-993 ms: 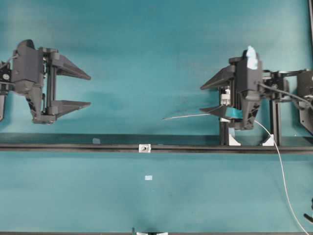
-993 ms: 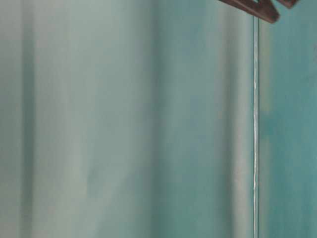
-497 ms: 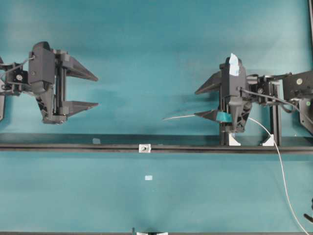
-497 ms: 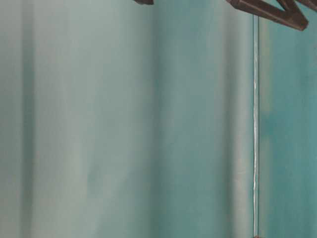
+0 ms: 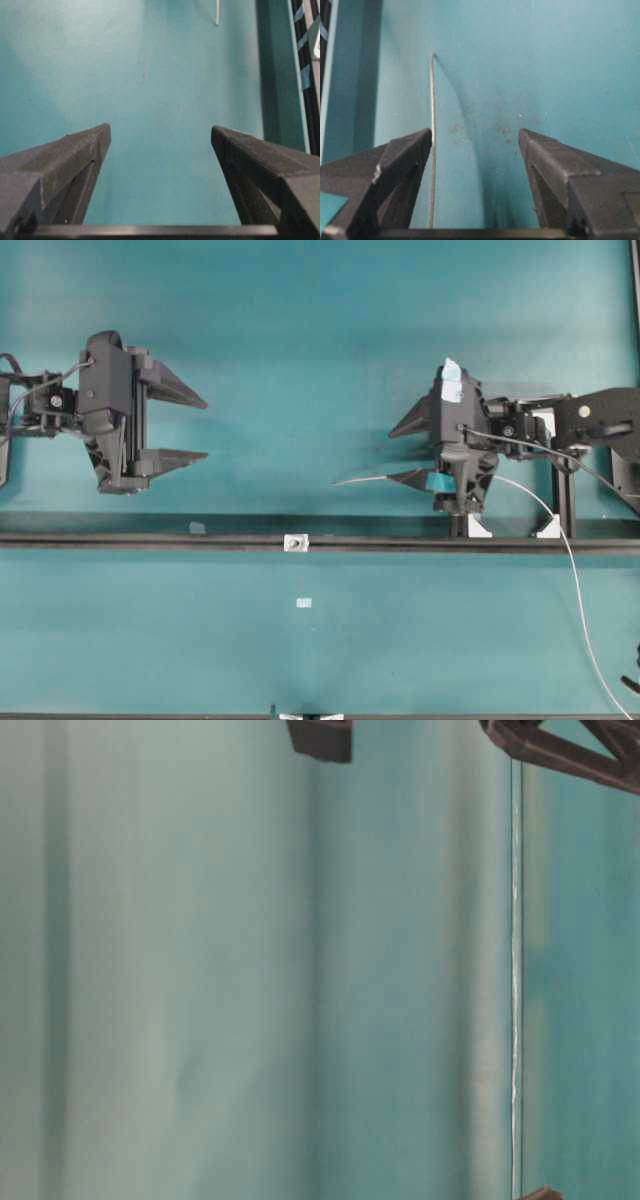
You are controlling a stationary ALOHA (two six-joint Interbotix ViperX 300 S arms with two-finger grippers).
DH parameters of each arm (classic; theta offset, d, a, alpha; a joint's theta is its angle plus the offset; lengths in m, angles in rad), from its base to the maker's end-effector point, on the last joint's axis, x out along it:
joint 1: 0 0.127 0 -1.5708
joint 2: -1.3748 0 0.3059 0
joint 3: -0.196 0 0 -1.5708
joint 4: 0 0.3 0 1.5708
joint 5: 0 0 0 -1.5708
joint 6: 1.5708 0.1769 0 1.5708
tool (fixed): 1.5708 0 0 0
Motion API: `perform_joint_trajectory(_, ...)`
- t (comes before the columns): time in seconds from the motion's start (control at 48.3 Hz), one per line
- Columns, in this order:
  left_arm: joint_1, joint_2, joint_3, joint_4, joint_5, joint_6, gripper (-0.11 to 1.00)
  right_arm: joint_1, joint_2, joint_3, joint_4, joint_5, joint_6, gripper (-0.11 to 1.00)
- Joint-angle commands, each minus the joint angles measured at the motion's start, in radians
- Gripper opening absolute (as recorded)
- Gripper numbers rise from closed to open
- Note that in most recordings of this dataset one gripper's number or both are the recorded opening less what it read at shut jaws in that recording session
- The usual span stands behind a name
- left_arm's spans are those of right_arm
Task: Insert the wire through the hole in the metal fitting marked with a red label. (retake)
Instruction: 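Lower the open right gripper around the wire end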
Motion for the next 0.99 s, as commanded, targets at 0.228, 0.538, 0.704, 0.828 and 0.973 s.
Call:
perform_joint_trajectory(0.228, 0.006, -0.005, -0.017, -0.003, -0.009, 0.0, 0.67, 0.003, 0.034, -0.048, 0.0, -0.006, 0.003, 0.77)
perform_joint_trajectory(0.538, 0.006, -0.005, -0.018, -0.002, -0.009, 0.0, 0.67, -0.006, 0.058, -0.061, 0.0, -0.009, 0.005, 0.77)
perform_joint_trajectory(0.704, 0.005, -0.005, -0.017, -0.003, -0.009, 0.0, 0.67, -0.008, 0.066, -0.071, 0.0, -0.011, 0.003, 0.77)
perform_joint_trajectory(0.828, 0.005, -0.005, -0.017, -0.003, -0.009, 0.0, 0.67, -0.012, 0.074, -0.074, 0.0, -0.014, 0.003, 0.77)
perform_joint_trajectory(0.973, 0.005, -0.005, -0.017, -0.003, -0.009, 0.0, 0.67, -0.015, 0.08, -0.08, 0.002, -0.02, 0.003, 0.77)
